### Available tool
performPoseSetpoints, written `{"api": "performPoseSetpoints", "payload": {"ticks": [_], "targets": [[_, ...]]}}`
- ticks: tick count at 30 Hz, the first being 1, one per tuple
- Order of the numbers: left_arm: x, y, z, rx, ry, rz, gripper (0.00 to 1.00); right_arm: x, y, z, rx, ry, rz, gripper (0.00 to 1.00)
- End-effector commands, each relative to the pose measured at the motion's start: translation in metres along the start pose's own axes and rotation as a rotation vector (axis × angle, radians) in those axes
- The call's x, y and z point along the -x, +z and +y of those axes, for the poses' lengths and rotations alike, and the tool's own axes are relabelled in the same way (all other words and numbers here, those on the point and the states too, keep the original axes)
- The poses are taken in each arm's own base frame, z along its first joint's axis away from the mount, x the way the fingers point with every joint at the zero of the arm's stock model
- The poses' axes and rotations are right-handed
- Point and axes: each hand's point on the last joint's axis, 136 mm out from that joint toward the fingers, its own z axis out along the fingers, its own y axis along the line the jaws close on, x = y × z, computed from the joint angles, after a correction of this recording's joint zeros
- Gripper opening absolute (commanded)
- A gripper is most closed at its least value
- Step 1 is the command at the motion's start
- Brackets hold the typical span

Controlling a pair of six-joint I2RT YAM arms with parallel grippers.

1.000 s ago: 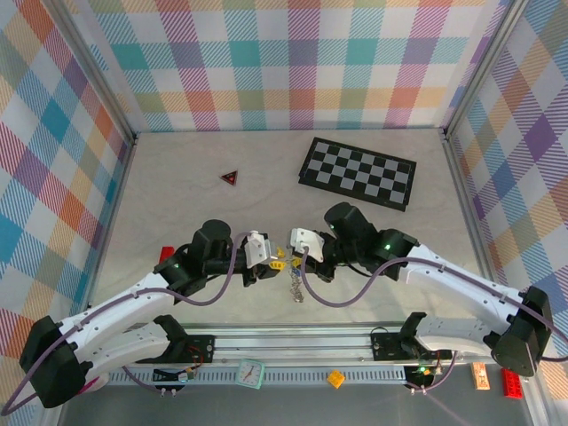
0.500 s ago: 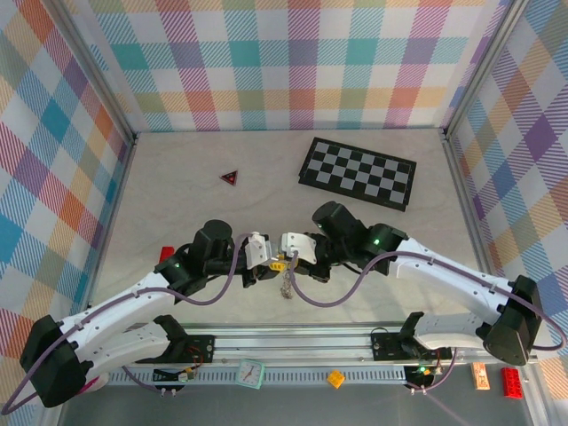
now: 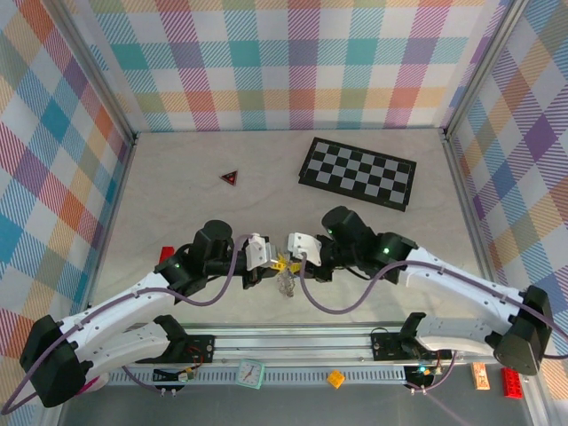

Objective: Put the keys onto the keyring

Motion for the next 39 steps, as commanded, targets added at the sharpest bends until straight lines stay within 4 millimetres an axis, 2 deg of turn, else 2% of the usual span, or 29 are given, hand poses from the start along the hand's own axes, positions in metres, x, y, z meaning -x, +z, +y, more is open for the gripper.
{"api": "performPoseSetpoints", "payload": {"ticks": [1, 9, 17, 23, 28, 30, 31, 35, 39], "targets": [[0.02, -0.004, -0.006, -0.013, 0.031, -0.105, 0.0, 0.015, -0.008, -0.003, -0.007, 0.056, -0.135, 0.26], [0.025, -0.002, -0.009, -0.028, 0.009, -0.19, 0.0, 0.003, -0.003, -0.005, -0.01, 0.12, -0.178, 0.27], [0.025, -0.003, -0.013, -0.044, 0.003, -0.213, 0.0, 0.004, -0.001, -0.003, 0.014, 0.115, -0.205, 0.25], [0.028, -0.004, -0.014, -0.046, 0.007, -0.225, 0.0, 0.008, -0.002, 0.002, 0.039, 0.095, -0.224, 0.18], [0.029, -0.005, -0.01, -0.022, 0.001, -0.224, 0.0, 0.012, -0.004, 0.006, 0.064, 0.068, -0.233, 0.05], [0.025, -0.004, -0.002, 0.025, -0.016, -0.195, 0.15, 0.013, -0.006, 0.008, 0.076, 0.056, -0.224, 0.01], [0.021, -0.003, 0.001, 0.037, -0.019, -0.166, 0.17, 0.012, -0.007, 0.009, 0.078, 0.051, -0.211, 0.0], [0.009, -0.003, 0.001, 0.03, -0.022, -0.059, 0.2, 0.01, -0.009, 0.007, 0.077, 0.034, -0.147, 0.0], [0.008, -0.003, 0.001, 0.02, -0.013, -0.024, 0.2, 0.011, -0.007, 0.005, 0.09, 0.018, -0.104, 0.0]]}}
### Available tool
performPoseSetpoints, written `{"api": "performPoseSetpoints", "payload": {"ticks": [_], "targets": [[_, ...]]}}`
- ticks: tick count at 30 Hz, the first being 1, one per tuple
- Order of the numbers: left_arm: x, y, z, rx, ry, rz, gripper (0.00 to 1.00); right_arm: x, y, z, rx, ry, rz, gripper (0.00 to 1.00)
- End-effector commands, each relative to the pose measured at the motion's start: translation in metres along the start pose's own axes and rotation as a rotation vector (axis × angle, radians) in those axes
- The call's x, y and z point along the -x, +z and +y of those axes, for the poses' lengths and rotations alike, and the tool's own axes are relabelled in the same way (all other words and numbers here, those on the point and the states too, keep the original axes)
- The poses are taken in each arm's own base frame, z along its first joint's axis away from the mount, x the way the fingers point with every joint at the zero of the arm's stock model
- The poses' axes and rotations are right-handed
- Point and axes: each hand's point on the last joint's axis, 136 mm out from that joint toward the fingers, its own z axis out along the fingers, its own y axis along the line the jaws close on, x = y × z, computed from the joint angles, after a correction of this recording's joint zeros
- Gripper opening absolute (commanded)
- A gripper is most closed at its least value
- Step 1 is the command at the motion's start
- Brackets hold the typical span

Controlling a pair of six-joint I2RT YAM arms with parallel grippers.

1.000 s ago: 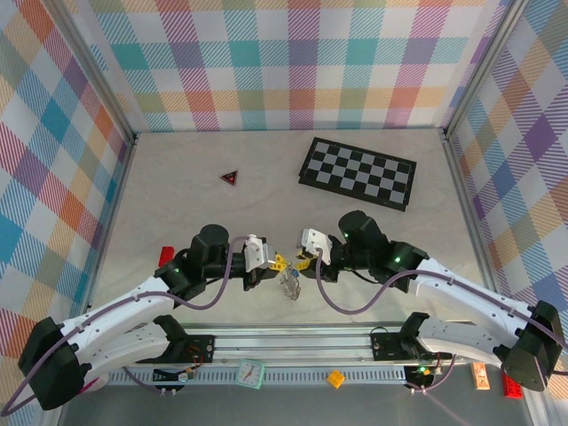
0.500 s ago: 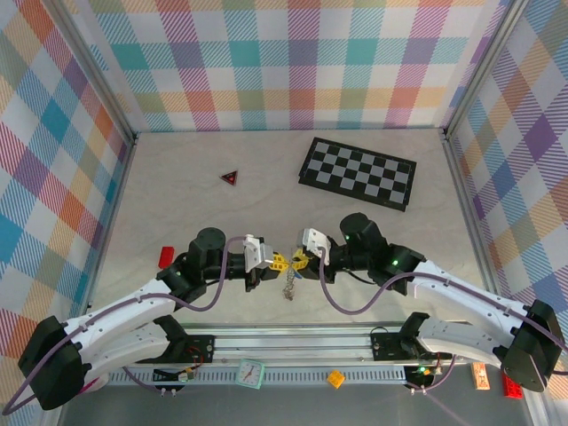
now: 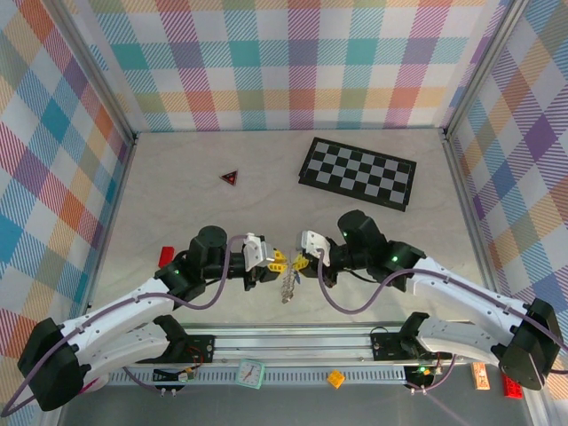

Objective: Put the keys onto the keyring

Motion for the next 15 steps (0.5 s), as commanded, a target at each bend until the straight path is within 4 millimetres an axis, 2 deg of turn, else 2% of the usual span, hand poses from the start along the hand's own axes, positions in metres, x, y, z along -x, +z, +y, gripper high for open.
{"api": "performPoseSetpoints", "payload": {"ticks": [1, 9, 15], "targets": [[0.0015, -0.0005, -0.0015, -0.009, 0.032, 0.04, 0.2, 0.0119, -0.0049, 0.002, 0.026, -0.052, 0.012, 0.0], [0.0037, 0.0042, -0.0032, -0.048, 0.039, 0.056, 0.19, 0.0182, -0.002, 0.0029, 0.052, -0.09, 0.067, 0.0], [0.0058, 0.005, -0.0031, -0.055, 0.049, 0.059, 0.15, 0.0141, 0.0041, 0.0054, 0.068, -0.12, 0.139, 0.0]]}}
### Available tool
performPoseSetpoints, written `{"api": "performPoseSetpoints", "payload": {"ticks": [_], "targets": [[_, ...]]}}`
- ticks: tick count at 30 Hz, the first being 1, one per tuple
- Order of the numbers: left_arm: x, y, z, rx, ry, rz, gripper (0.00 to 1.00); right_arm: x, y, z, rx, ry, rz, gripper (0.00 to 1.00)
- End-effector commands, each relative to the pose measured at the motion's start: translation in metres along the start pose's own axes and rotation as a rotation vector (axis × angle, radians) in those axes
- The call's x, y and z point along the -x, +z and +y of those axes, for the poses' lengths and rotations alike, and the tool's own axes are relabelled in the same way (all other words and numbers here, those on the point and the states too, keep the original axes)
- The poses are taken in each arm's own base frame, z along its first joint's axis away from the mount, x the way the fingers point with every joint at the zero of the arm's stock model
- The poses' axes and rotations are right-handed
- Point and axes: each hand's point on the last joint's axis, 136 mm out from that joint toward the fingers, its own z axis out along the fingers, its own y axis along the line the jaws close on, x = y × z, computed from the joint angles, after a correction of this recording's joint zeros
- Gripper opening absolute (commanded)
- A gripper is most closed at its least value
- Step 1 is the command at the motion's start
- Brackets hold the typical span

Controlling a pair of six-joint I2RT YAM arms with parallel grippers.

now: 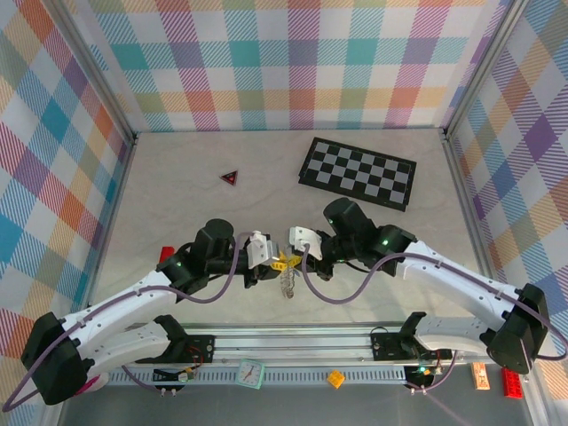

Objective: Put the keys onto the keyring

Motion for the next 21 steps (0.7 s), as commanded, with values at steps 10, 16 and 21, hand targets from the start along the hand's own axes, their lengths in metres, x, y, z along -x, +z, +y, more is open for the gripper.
{"api": "performPoseSetpoints", "payload": {"ticks": [10, 16, 21], "targets": [[0.012, -0.0021, -0.0037, -0.028, 0.042, 0.008, 0.15, 0.0044, -0.0006, 0.0034, 0.013, -0.077, 0.064, 0.0], [0.013, -0.0016, -0.0048, -0.036, 0.044, 0.003, 0.08, 0.0066, 0.0015, 0.0063, 0.026, -0.08, 0.061, 0.0], [0.0118, 0.0004, -0.0053, -0.047, 0.037, 0.008, 0.09, 0.0141, 0.0016, 0.0087, 0.038, -0.078, 0.022, 0.0]]}}
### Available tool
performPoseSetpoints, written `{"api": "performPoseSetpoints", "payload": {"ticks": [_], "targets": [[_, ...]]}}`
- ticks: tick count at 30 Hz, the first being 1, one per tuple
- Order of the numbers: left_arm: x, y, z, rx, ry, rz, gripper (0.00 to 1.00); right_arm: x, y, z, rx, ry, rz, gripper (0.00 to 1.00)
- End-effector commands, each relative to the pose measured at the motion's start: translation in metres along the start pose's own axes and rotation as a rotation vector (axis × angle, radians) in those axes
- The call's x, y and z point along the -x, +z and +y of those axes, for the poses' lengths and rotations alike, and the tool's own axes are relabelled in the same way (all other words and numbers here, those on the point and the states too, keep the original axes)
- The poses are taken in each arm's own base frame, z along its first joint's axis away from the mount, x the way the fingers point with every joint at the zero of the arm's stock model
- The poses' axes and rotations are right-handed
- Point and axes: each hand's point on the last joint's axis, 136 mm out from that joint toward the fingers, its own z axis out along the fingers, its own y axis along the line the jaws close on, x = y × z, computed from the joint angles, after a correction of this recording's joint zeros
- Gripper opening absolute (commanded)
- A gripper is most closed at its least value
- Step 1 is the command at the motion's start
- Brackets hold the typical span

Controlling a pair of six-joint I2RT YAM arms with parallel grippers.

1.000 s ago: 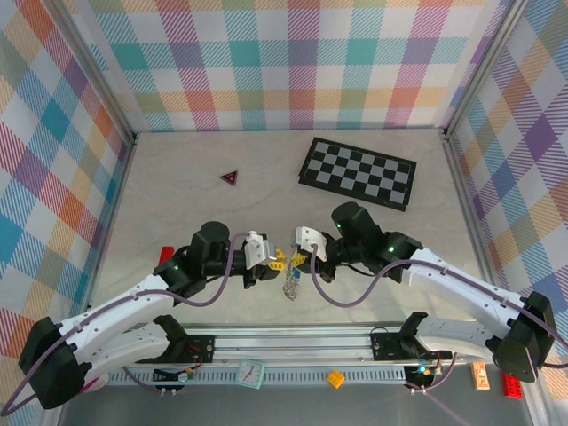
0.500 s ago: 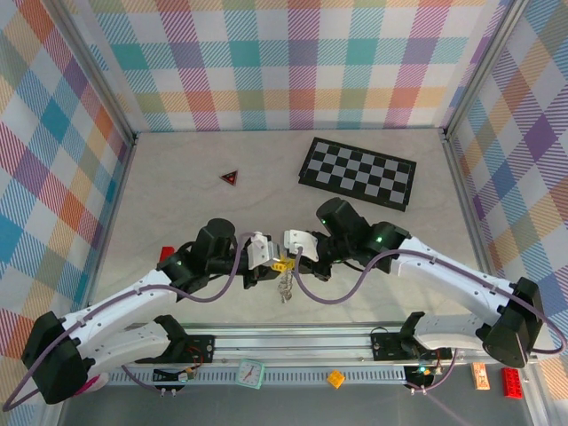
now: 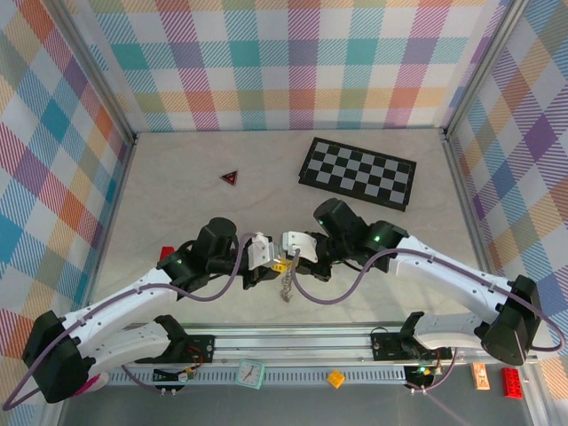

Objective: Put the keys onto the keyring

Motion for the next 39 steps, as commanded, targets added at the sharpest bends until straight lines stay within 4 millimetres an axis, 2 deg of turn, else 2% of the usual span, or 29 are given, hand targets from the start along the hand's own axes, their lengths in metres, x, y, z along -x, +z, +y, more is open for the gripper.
{"api": "performPoseSetpoints", "payload": {"ticks": [1, 7, 12, 16, 21, 27, 39], "targets": [[0.017, -0.001, -0.001, -0.014, 0.038, -0.036, 0.09, 0.023, -0.007, 0.007, 0.034, -0.043, -0.076, 0.0], [0.019, -0.002, -0.003, -0.018, 0.047, -0.047, 0.0, 0.024, -0.009, 0.006, 0.011, -0.026, -0.106, 0.0], [0.02, -0.005, -0.002, 0.009, 0.058, -0.079, 0.0, 0.017, -0.017, -0.002, -0.083, 0.032, -0.181, 0.26], [0.022, -0.006, -0.002, 0.024, 0.05, -0.111, 0.0, 0.005, -0.017, -0.006, -0.151, 0.077, -0.216, 0.31], [0.02, -0.005, -0.001, 0.034, 0.023, -0.147, 0.0, -0.008, -0.008, 0.0, -0.128, 0.127, -0.215, 0.33], [0.022, -0.006, 0.0, 0.05, -0.003, -0.202, 0.0, -0.011, -0.003, 0.004, -0.098, 0.13, -0.211, 0.32], [0.02, -0.005, -0.002, 0.045, -0.009, -0.207, 0.0, -0.023, 0.005, -0.005, -0.14, 0.137, -0.163, 0.31]]}}
